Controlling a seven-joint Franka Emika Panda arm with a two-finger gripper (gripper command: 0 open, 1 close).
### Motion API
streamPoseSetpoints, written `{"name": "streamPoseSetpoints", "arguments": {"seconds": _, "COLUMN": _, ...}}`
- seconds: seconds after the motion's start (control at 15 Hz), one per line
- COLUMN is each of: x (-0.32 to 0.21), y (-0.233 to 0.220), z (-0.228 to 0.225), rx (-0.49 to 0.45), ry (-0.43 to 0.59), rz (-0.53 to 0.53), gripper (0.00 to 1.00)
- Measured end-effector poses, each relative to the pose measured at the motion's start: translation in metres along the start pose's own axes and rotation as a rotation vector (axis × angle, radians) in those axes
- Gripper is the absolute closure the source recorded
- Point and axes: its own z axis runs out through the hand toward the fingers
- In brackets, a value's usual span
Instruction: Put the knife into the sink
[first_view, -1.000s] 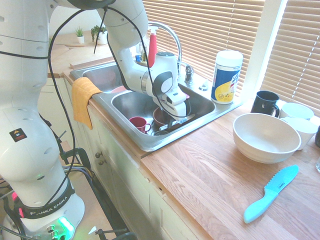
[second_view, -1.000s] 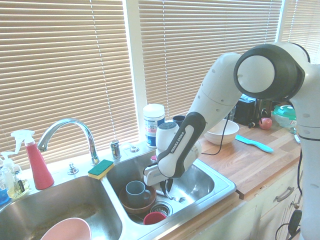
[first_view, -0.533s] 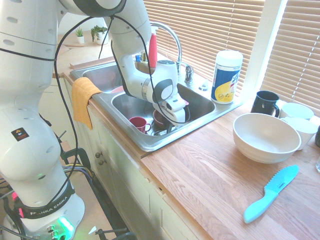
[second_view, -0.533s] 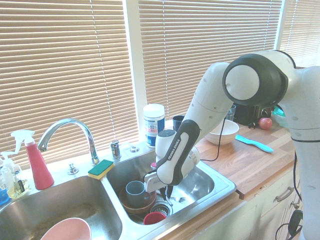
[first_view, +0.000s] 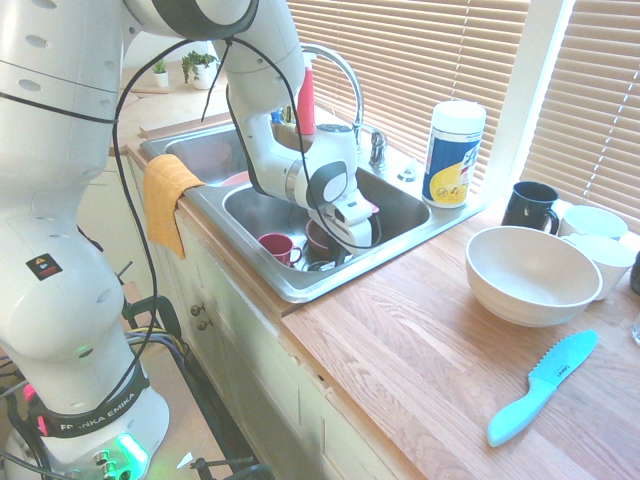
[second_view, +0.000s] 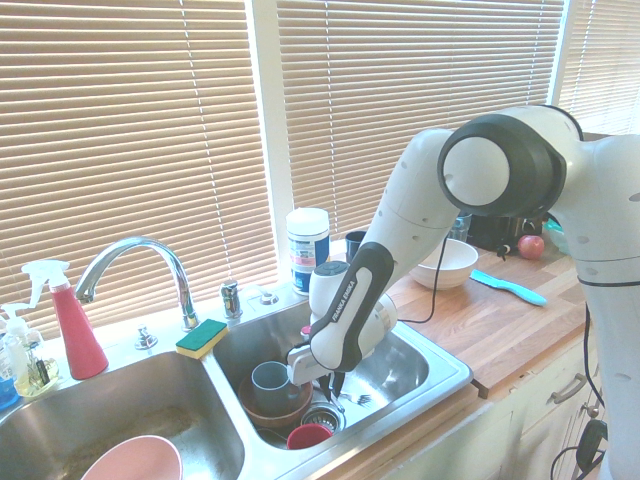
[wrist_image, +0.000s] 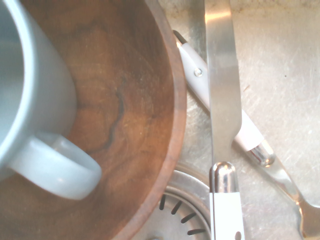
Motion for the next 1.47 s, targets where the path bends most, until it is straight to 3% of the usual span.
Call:
{"name": "streamPoseSetpoints", "arguments": {"seconds": 0.67, "x": -0.001, "y": -0.007, "z": -0.006, "rx": 0.007, "ry": 0.016, "rz": -0.013, "gripper": 0.0}}
{"name": "streamPoseSetpoints", "arguments": {"seconds": 1.13, "x": 0.007, "y": -0.012, "z": -0.096, "rx": 0.005, "ry": 0.042, "rz": -0.019, "gripper": 0.0}}
{"name": "streamPoseSetpoints", "arguments": {"seconds": 1.47, "x": 0.002, "y": -0.004, "z": -0.136, "rx": 0.008, "ry": 0.046, "rz": -0.034, "gripper": 0.0}}
